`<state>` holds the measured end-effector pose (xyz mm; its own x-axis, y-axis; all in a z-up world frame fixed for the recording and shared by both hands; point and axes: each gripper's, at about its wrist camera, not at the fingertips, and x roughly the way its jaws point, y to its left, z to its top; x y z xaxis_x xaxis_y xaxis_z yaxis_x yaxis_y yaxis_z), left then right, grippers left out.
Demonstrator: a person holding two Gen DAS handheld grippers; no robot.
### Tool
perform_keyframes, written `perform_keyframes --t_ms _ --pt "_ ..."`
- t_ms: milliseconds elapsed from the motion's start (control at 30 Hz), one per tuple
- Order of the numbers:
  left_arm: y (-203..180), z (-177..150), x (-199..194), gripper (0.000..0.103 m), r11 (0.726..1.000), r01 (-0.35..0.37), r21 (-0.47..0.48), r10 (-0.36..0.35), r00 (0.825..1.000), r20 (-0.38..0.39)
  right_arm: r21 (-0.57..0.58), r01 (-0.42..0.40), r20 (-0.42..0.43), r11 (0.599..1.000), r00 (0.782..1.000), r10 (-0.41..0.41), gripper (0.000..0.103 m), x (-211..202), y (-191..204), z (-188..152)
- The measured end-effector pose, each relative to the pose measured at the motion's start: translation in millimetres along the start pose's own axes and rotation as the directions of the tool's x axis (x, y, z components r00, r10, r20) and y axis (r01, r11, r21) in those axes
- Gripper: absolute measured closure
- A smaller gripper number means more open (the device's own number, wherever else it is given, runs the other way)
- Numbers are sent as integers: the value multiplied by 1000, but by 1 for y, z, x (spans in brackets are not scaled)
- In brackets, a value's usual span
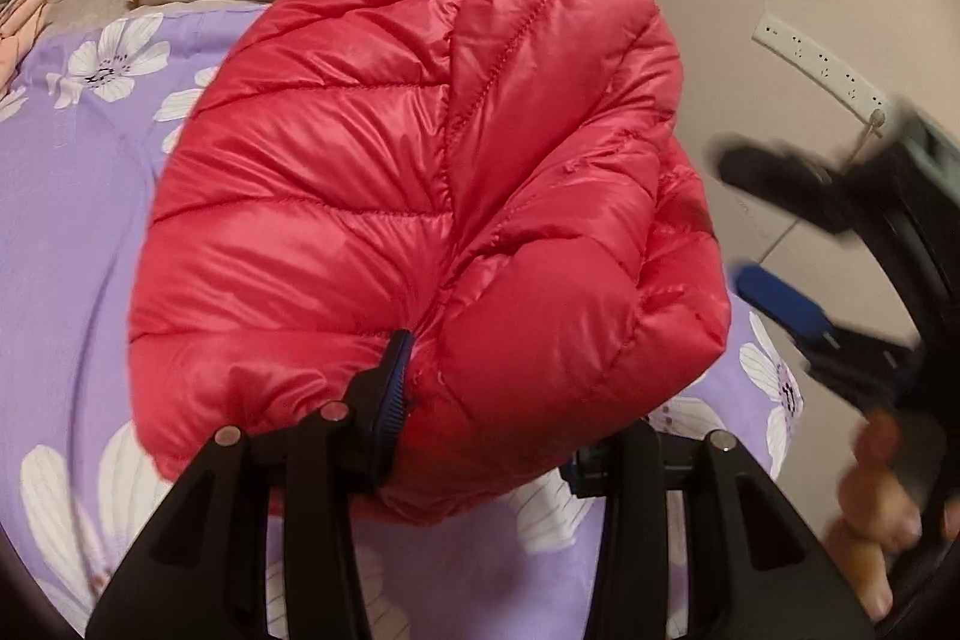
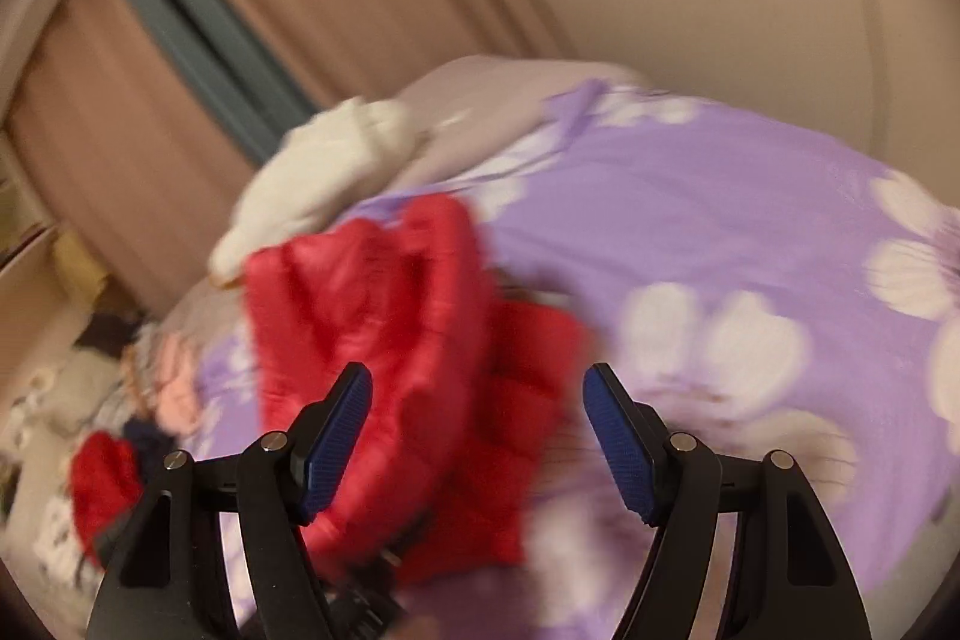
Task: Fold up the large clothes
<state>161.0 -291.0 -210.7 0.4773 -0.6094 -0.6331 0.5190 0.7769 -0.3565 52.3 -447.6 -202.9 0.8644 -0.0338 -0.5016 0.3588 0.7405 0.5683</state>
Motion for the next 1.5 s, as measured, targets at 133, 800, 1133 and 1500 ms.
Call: perform_keyframes --t_ms 133,800,1133,1500 --pt "11 -3 -25 55 1000 -15 -4 15 1000 -18 -55 47 -60 997 997 -50 29 37 27 -10" --pt "104 52 -86 48 949 -273 -160 299 939 169 -95 374 18 923 927 -374 29 63 25 -20" --pt "93 124 41 44 927 -346 -143 365 921 138 -122 447 6 886 893 -450 30 109 6 -24" --pt "98 106 110 46 900 -390 -194 428 876 223 -68 412 9 909 911 -412 31 144 -29 -26"
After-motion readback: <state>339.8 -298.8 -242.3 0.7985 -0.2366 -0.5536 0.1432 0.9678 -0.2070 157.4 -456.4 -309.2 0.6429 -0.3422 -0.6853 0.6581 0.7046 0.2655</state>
